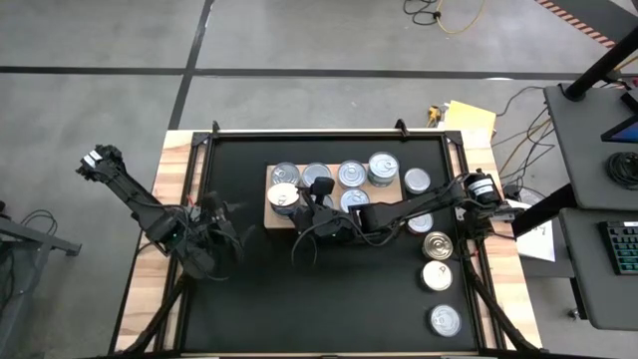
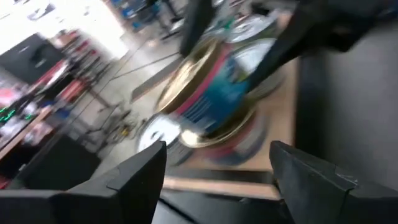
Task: Stack canned seafood by type on shelf
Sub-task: Stack the blue tuna can on the blue tuna can
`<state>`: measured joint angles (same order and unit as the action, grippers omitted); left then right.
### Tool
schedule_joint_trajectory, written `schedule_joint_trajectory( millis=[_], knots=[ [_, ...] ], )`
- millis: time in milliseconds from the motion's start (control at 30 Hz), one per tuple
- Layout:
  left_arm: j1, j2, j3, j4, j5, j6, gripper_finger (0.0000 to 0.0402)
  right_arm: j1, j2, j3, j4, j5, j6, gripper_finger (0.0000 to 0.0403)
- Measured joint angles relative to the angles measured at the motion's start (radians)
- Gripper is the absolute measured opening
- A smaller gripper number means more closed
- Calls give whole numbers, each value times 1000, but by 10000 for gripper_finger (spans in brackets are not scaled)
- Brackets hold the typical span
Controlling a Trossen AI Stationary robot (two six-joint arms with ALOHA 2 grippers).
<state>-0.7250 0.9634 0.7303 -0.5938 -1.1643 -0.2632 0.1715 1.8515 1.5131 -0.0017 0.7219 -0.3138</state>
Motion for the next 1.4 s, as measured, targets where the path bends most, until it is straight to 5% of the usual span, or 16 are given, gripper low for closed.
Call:
schedule_joint_trajectory(
  millis=[200, 467, 933, 1400],
  knots=[
    [0, 0, 0, 138, 98, 214, 204, 0, 0, 0, 0, 0, 0, 354],
    [4, 0, -23, 166, 100, 242, 15, 0, 0, 0, -1, 0, 0, 354],
    [93, 50, -112, 625, 162, 582, 0, 0, 0, 0, -1, 0, -1, 354],
    [226, 121, -114, 672, 162, 577, 0, 0, 0, 0, -4, 3, -2, 354]
  ],
)
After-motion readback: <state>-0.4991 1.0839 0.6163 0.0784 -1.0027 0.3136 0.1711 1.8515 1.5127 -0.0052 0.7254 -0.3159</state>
